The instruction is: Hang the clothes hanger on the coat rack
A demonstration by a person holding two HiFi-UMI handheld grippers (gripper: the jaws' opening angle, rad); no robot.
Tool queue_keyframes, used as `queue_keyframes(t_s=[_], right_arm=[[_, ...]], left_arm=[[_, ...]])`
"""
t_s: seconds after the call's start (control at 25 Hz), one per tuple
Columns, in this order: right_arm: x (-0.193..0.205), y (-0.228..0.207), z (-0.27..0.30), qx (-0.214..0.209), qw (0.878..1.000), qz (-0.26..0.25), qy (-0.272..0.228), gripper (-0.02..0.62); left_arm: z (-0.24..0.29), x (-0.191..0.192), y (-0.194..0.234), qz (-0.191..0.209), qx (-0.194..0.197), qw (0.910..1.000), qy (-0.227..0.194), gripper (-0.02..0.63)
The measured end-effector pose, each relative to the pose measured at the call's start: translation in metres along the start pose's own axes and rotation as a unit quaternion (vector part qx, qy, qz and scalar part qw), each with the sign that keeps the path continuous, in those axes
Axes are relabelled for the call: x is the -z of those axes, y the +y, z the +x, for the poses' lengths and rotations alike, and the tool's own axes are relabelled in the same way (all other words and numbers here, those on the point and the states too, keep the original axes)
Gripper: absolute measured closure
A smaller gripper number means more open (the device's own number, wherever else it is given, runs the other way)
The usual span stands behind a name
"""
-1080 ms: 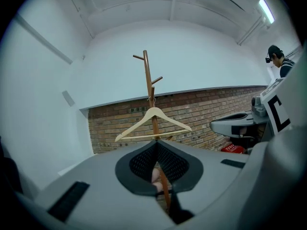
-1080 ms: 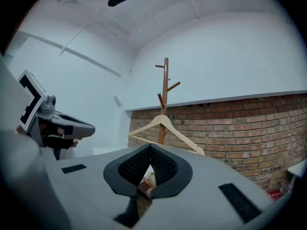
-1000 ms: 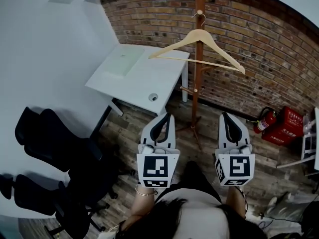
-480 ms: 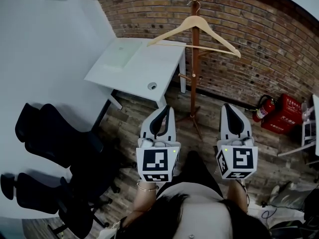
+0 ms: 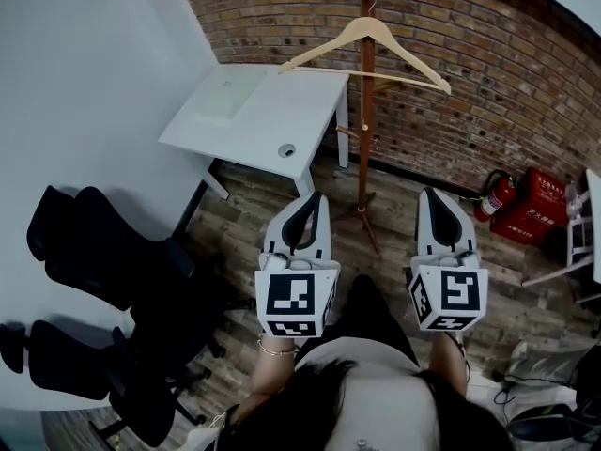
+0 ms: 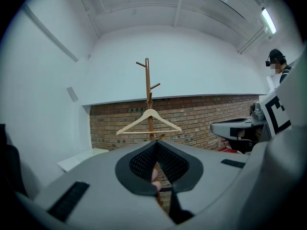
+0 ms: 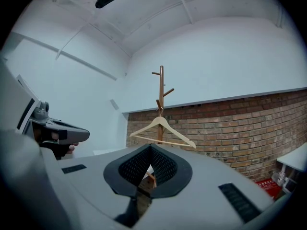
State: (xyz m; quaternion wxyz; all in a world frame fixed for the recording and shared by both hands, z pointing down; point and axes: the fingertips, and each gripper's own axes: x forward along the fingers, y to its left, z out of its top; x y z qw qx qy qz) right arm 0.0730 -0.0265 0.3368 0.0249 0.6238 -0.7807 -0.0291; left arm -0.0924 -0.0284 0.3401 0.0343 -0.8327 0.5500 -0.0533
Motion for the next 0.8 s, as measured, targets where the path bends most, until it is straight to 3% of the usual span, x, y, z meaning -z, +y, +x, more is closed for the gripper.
queue_keyframes(t_s=[0.8], right_arm=[[-0.0009,0.006,-0.0098,0.01,1.0,-0.018,-0.002,0.558]], left_arm=[[-0.0098,0.0071,0.0055,-0.023,0.001,0.9997,0.001,0.595]])
